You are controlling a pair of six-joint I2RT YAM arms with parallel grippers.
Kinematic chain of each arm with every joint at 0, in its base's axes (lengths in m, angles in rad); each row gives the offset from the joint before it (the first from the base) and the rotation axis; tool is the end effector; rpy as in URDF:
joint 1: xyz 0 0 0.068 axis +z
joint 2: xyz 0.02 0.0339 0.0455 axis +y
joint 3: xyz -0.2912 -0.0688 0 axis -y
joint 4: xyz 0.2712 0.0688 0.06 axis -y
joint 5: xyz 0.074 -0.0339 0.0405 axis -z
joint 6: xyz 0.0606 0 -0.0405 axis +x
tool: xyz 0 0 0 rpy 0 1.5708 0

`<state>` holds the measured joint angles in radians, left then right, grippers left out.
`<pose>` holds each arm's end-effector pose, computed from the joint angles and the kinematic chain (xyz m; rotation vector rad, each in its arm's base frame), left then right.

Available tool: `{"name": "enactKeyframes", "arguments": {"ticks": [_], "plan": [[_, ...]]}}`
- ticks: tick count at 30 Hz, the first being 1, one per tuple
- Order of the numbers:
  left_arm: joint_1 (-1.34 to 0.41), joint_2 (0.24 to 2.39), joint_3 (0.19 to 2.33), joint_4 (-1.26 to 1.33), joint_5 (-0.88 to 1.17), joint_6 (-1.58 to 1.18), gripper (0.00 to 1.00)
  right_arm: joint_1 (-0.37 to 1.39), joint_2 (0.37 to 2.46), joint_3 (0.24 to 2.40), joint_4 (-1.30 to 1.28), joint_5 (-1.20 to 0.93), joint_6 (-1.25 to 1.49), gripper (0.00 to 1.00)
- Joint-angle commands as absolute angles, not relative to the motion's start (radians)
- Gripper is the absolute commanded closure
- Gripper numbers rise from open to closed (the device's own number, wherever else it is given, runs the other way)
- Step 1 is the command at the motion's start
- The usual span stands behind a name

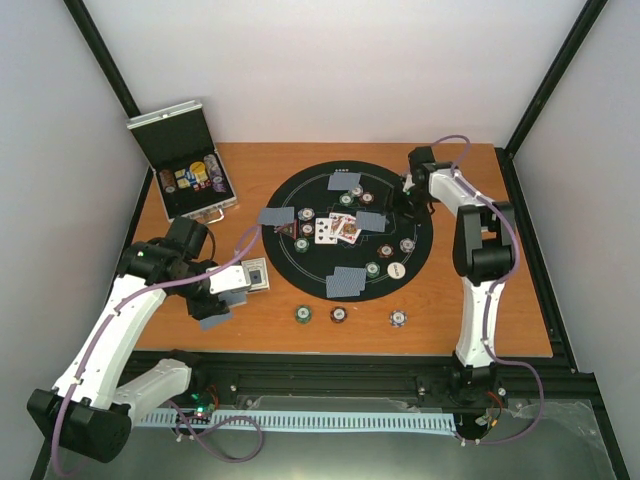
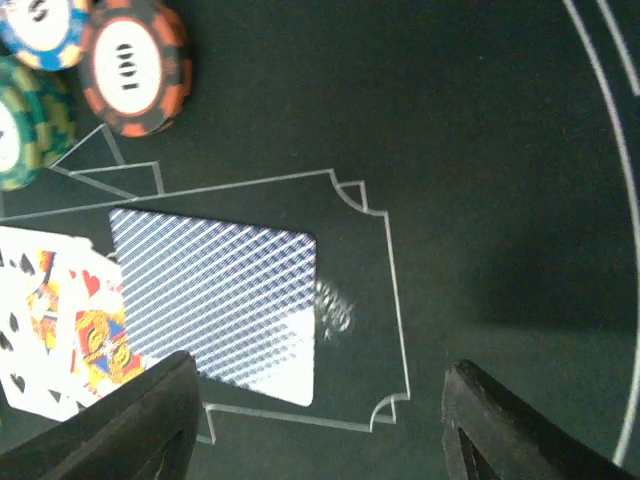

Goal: Distribute texas hold em gaming equipment

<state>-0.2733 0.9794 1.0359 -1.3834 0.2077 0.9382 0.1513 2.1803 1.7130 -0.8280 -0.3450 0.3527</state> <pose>0.1480 -0.0545 0.3011 1.6466 2.3137 -0.1662 0.4828 0.0943 0.1576 0.2221 2.8963 0.5903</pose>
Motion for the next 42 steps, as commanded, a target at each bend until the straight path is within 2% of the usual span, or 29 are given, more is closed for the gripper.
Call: {"name": "enactKeyframes", "arguments": {"ticks": [1,6,10,15,19,28,42], "plan": [[-0.274,0.969,1.068,-1.389,0.226,0.947,0.99,0.199,1.997,1.664,-0.821,-0.311,0.378,0.32],[-0.273,0.964,1.071,-1.391,0.236,0.939,0.99,0.370,1.744,1.340,-0.494,-0.570,0.602,0.24],[-0.273,0.961,1.070,-1.388,0.237,0.936,0.99,0.589,1.615,1.161,-0.213,-0.627,0.800,0.16],[-0.273,0.965,1.075,-1.385,0.242,0.933,0.99,0.811,1.592,1.049,0.048,-0.621,0.972,0.13],[-0.273,0.968,1.073,-1.383,0.247,0.931,0.99,0.909,1.600,0.964,0.279,-0.619,1.086,0.13],[-0.273,0.963,1.074,-1.382,0.250,0.930,0.99,1.012,1.699,0.985,0.415,-0.627,1.166,0.15],[-0.274,0.965,1.075,-1.389,0.248,0.931,0.99,1.066,1.840,1.057,0.538,-0.672,1.249,0.18]]}}
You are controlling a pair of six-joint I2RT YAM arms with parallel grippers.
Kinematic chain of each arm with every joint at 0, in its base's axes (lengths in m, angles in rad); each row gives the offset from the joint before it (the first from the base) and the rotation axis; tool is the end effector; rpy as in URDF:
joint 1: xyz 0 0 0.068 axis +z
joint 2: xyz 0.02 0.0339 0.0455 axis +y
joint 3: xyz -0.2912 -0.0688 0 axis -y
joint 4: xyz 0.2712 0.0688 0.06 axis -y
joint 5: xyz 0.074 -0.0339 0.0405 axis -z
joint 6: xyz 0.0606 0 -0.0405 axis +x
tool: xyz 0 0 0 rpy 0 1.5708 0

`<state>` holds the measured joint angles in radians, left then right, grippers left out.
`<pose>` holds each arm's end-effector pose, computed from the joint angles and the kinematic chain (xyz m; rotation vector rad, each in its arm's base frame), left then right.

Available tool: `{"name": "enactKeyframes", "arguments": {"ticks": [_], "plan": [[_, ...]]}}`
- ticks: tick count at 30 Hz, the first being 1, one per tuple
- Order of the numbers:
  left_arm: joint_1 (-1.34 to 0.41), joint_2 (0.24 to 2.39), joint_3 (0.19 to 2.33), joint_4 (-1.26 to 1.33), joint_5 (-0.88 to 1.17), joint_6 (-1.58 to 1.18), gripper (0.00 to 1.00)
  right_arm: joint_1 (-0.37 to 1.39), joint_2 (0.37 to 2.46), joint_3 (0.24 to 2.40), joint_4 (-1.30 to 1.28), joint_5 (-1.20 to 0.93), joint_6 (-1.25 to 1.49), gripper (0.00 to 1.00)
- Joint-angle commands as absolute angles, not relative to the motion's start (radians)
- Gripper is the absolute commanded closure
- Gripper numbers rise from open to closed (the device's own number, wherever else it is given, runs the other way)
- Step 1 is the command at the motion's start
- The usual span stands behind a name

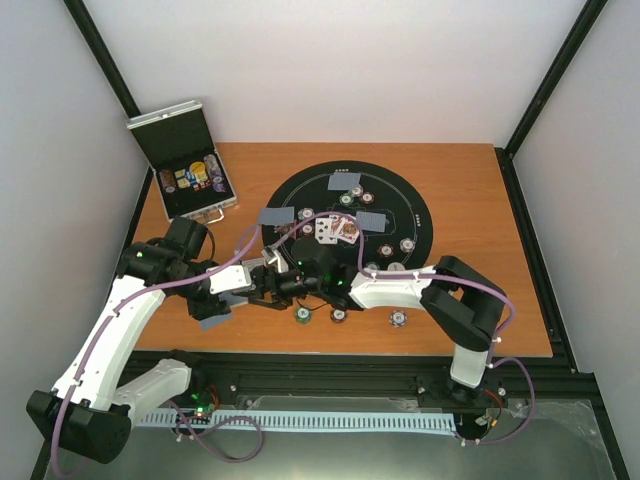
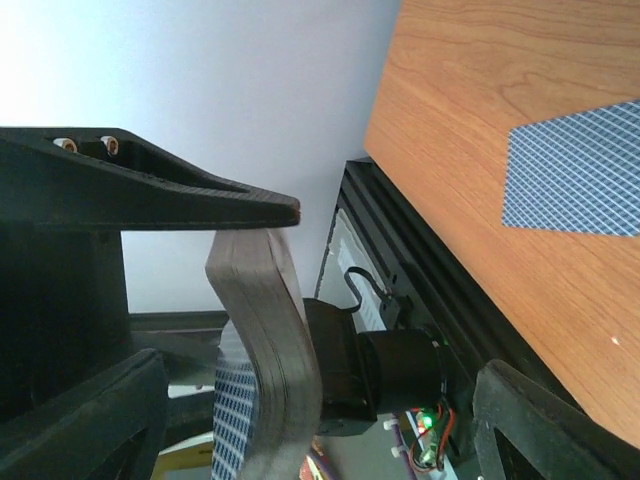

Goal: Distribute texas hold em gaming equipment

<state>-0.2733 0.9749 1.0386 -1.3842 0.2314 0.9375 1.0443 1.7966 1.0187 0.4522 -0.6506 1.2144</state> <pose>0.1468 -0.0556 0.3028 1.6412 2.2988 -0.1945 0.1875 0.3957 0.2106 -0.3776 2.4573 1.9163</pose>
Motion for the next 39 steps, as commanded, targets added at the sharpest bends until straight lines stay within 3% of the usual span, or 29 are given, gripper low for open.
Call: {"name": "enactKeyframes", "arguments": {"ticks": [1,13,31,36,39], "plan": [[-0.273,0.965,1.076,-1.390,0.249,0.931,0.99,1.069,1.853,1.062,0.549,-0.676,1.257,0.18],[-0.274,0.961,1.080,-1.395,0.246,0.933,0.99,1.057,1.946,1.092,0.568,-0.694,1.288,0.23],[-0.273,0.955,1.092,-1.404,0.245,0.936,0.99,0.970,1.876,0.944,0.504,-0.684,1.259,0.37],[-0.273,0.951,1.087,-1.401,0.237,0.940,0.99,0.964,1.836,0.944,0.500,-0.688,1.259,0.50],[-0.273,0.953,1.075,-1.391,0.236,0.938,0.99,0.965,1.817,0.971,0.492,-0.698,1.262,0.67]]}}
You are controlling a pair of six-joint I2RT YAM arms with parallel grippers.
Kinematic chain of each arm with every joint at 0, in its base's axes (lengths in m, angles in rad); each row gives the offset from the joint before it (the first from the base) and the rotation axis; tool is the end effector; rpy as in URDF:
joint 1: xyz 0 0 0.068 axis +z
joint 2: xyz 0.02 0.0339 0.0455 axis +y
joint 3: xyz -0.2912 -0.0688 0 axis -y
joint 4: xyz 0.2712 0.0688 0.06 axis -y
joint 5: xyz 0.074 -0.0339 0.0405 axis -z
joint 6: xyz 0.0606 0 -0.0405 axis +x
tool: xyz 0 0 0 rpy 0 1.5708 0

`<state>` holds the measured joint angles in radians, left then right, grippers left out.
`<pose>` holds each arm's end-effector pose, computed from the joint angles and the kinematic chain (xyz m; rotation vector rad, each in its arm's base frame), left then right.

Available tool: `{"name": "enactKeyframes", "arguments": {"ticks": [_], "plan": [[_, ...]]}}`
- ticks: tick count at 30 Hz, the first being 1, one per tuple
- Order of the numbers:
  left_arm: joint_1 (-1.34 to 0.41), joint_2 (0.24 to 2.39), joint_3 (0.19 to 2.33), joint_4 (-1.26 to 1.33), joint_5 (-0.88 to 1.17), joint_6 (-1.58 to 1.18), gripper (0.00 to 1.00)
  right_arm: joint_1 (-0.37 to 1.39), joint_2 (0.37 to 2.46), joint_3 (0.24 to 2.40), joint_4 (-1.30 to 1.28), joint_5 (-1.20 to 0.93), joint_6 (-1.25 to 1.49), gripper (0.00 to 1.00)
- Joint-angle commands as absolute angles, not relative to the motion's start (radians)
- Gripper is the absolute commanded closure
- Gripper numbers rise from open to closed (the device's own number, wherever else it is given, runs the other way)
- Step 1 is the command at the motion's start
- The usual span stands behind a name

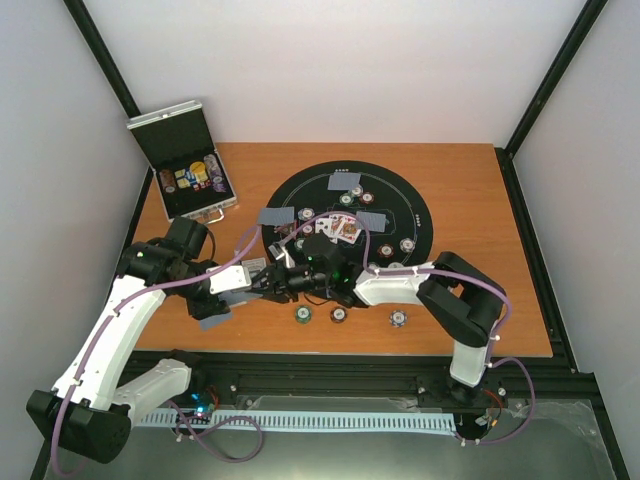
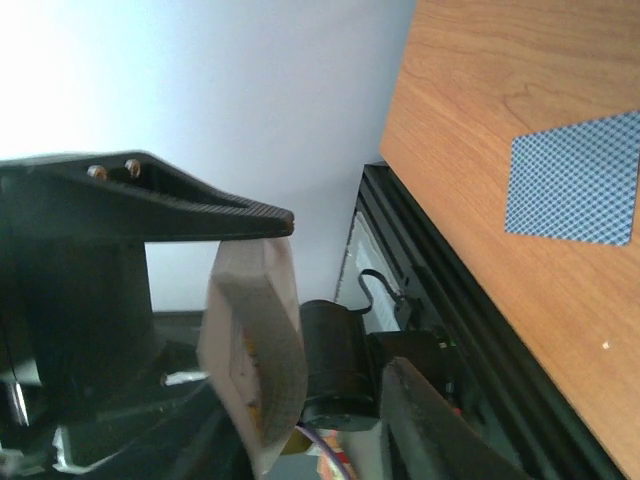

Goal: Distribute texas hold em gaming equipment

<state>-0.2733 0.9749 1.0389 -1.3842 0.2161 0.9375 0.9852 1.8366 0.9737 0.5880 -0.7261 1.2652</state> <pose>0.1471 -0.0547 0.3027 1.6424 2.3051 -0.1740 0.2059 0.3833 0.1951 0.3374 -2.3939 -1.9674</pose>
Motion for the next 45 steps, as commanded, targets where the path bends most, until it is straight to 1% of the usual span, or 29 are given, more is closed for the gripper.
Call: {"name": "enactKeyframes", "arguments": {"ticks": [1,2,7,9,11,12,18,21,25,27,30,35,40,45], "plan": [[-0.274,0.955,1.073,-1.390,0.237,0.936,0.99,0.965,1.811,0.989,0.460,-0.697,1.241,0.71],[-0.273,0.956,1.071,-1.389,0.237,0.935,0.99,0.965,1.805,1.004,0.421,-0.694,1.223,0.73],[-0.275,0.956,1.074,-1.388,0.231,0.936,0.99,0.961,1.778,1.018,0.335,-0.691,1.177,0.75],[-0.273,0.956,1.071,-1.386,0.229,0.939,0.99,0.957,1.771,1.011,0.317,-0.691,1.168,0.79],[-0.273,0.955,1.068,-1.387,0.229,0.939,0.99,0.951,1.764,1.003,0.319,-0.698,1.167,0.87],[-0.273,0.955,1.067,-1.386,0.229,0.939,0.99,0.948,1.759,1.003,0.313,-0.702,1.164,0.90],[-0.273,0.955,1.066,-1.380,0.220,0.942,0.99,0.928,1.738,1.016,0.242,-0.716,1.125,0.93],[-0.273,0.958,1.064,-1.377,0.217,0.943,0.99,0.912,1.717,1.024,0.192,-0.716,1.091,0.97],[-0.273,0.964,1.048,-1.361,0.208,0.942,0.99,0.856,1.684,1.019,0.136,-0.735,1.058,0.97],[-0.273,0.967,1.040,-1.351,0.200,0.944,0.99,0.808,1.662,1.013,0.102,-0.745,1.029,0.97],[-0.273,0.969,1.003,-1.321,0.176,0.944,0.99,0.707,1.621,1.011,-0.013,-0.747,0.947,0.97],[-0.265,1.007,0.915,-1.223,0.127,0.933,0.99,0.423,1.600,1.039,-0.226,-0.720,0.763,0.97],[-0.161,1.085,0.833,-1.089,0.109,0.967,0.99,0.200,1.704,1.156,-0.379,-0.692,0.621,0.97],[-0.047,1.142,0.758,-1.014,0.092,1.032,0.99,0.111,1.870,1.309,-0.450,-0.705,0.560,0.97]]}}
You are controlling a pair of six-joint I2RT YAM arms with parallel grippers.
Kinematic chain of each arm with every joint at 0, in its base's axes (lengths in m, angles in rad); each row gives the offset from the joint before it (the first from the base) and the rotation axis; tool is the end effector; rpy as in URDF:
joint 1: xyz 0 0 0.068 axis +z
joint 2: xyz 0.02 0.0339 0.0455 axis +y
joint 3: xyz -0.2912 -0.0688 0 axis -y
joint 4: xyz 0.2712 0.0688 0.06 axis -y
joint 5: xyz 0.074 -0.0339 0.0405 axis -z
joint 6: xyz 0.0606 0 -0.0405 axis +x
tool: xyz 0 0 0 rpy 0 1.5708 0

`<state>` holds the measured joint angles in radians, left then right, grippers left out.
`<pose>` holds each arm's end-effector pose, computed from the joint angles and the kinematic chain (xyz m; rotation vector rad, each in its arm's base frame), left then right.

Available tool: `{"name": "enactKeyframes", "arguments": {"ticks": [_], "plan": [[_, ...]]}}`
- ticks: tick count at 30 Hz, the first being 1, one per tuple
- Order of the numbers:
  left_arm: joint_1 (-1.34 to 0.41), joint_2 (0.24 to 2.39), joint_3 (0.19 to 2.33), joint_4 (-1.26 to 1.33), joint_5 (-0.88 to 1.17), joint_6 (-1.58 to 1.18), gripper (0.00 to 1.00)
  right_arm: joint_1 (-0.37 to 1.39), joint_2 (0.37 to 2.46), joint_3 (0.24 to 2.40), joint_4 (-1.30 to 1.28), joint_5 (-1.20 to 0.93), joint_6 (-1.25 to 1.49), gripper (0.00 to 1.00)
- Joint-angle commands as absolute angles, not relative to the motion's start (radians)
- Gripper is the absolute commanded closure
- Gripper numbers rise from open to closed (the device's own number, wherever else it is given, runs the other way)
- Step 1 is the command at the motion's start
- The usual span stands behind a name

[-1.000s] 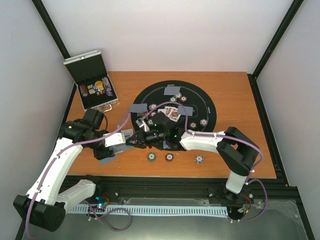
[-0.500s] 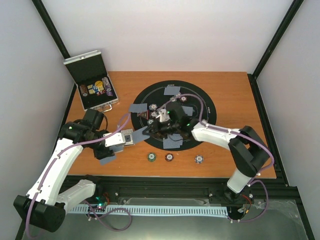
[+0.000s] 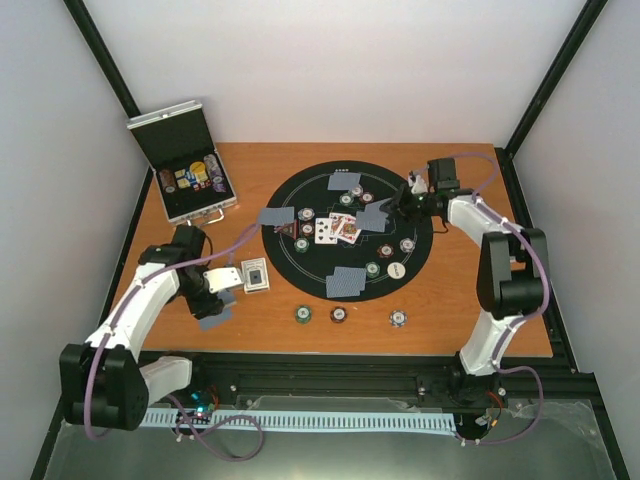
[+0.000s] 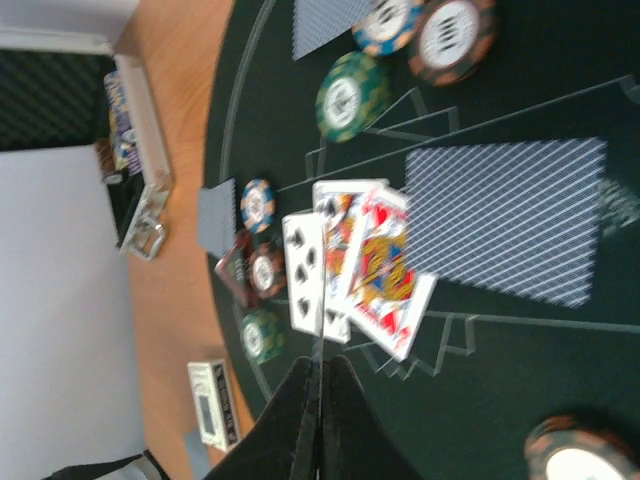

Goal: Distribute texas hold em gaming equipment

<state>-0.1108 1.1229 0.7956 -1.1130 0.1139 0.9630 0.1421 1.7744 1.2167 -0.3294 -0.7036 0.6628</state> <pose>0.1855 -0.0276 0.2125 1.5311 2.5507 -0.0741 0.4069 0.0978 0.2129 0.3311 2.5233 1.2040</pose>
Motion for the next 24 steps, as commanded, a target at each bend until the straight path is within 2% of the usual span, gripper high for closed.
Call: {"name": "enactKeyframes", "arguments": {"ticks": [1,8,15,18,21,24], "plan": [[-0.035,1.146,0.738,-0.998,0.083,1.043,0.99,0.104,1.900,1.337,-0.457,-0.706,0.553,0.97],[-0.018,1.172,0.625,-0.866,0.025,1.053,0.99,0.095,2.078,1.495,-0.527,-0.678,0.507,0.97],[0.021,1.228,0.613,-0.818,0.045,1.054,0.99,0.094,2.120,1.517,-0.541,-0.655,0.487,0.97],[0.023,1.248,0.609,-0.816,0.043,1.057,0.98,0.094,2.144,1.534,-0.580,-0.630,0.486,0.94],[0.023,1.269,0.607,-0.815,0.043,1.051,0.83,0.094,2.133,1.528,-0.603,-0.593,0.481,0.85],[0.022,1.270,0.597,-0.810,0.043,1.053,0.58,0.094,2.117,1.536,-0.627,-0.561,0.472,0.72]]}}
